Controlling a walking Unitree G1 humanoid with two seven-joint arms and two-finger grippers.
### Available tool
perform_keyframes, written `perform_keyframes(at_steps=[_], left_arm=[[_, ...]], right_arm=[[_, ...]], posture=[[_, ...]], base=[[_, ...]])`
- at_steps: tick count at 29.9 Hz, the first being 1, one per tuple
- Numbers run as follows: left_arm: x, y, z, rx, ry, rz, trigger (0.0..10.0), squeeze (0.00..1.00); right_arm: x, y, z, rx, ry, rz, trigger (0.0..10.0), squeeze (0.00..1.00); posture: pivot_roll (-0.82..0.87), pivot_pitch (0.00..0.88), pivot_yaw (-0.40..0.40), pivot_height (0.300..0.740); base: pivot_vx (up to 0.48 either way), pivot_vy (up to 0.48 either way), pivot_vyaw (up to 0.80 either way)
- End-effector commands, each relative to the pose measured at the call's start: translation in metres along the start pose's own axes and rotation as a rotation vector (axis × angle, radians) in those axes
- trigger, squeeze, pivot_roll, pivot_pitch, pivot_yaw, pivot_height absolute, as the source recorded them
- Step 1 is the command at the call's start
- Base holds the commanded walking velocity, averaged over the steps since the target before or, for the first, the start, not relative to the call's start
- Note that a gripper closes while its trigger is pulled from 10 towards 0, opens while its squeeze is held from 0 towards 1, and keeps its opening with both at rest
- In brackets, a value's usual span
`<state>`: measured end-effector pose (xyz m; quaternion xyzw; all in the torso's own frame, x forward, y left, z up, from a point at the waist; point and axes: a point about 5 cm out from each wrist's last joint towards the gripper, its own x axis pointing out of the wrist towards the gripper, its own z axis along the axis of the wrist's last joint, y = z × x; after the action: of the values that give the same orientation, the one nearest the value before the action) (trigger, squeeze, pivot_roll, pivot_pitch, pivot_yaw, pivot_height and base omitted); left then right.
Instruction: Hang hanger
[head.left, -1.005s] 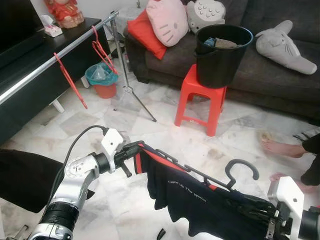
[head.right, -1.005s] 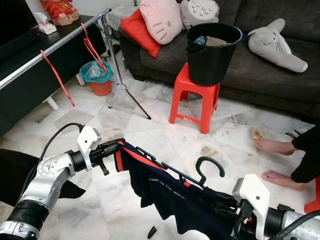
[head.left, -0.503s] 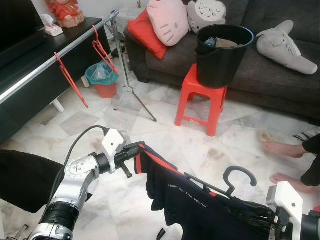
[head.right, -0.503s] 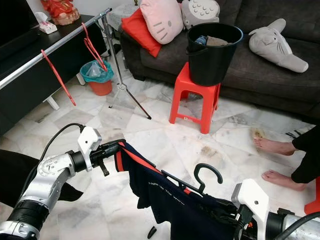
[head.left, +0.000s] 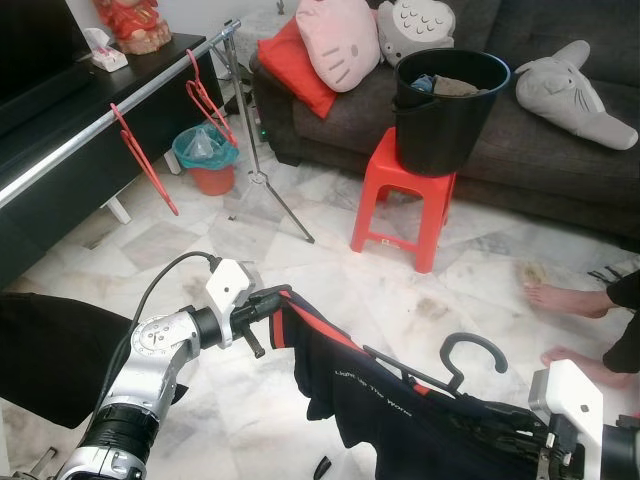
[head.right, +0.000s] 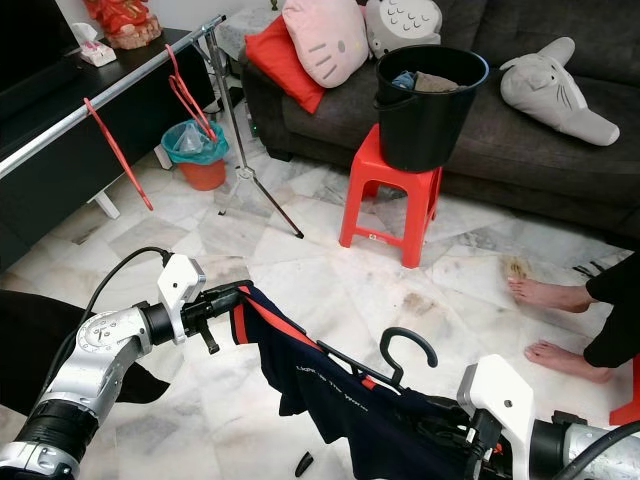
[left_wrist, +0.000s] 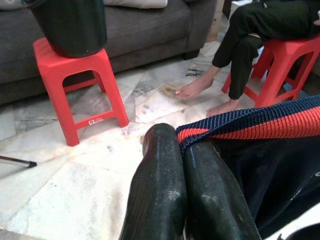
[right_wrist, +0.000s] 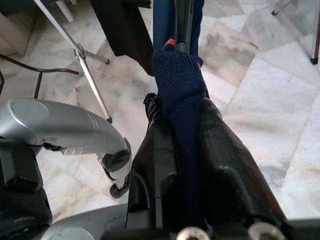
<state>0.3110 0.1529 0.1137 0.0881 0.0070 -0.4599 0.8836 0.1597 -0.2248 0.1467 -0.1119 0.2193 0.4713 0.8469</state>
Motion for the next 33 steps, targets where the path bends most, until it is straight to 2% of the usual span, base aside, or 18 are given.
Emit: perform_keyframes(at_steps=[1,9,14,23,33], left_arm=[[-0.006,0.007,0.003,0.029,0.030,0.012,10.0,0.00],[-0.008,-0.001,-0.005,0.016,0.082,-0.059,10.0,0.00],[-0.008,0.001,-0.003,0.026,0.073,-0.036,10.0,0.00],[-0.007,0.005,0.000,0.035,0.056,-0.009,10.0,0.00],[-0.003,0.012,0.010,0.042,-0.010,0.052,10.0,0.00]], right_arm=[[0.000,0.003,0.010,-0.025,-0.035,0.014,10.0,0.00],[-0.004,-0.002,0.009,-0.024,-0.024,-0.004,10.0,0.00],[-0.003,-0.002,0.003,-0.016,0.006,-0.009,10.0,0.00],[-0.001,0.000,0.003,-0.002,-0.012,-0.018,10.0,0.00],[0.006,0.011,-0.007,0.079,0.002,0.003,10.0,0.00]], posture=[[-0.07,0.090,0.085,0.740],[-0.07,0.089,0.082,0.740],[-0.07,0.088,0.082,0.740],[-0.07,0.088,0.083,0.740],[-0.06,0.089,0.085,0.740]], base=[[0.000,0.000,0.00],[0.000,0.000,0.00],[0.000,0.000,0.00],[0.000,0.000,0.00],[0.000,0.000,0.00]])
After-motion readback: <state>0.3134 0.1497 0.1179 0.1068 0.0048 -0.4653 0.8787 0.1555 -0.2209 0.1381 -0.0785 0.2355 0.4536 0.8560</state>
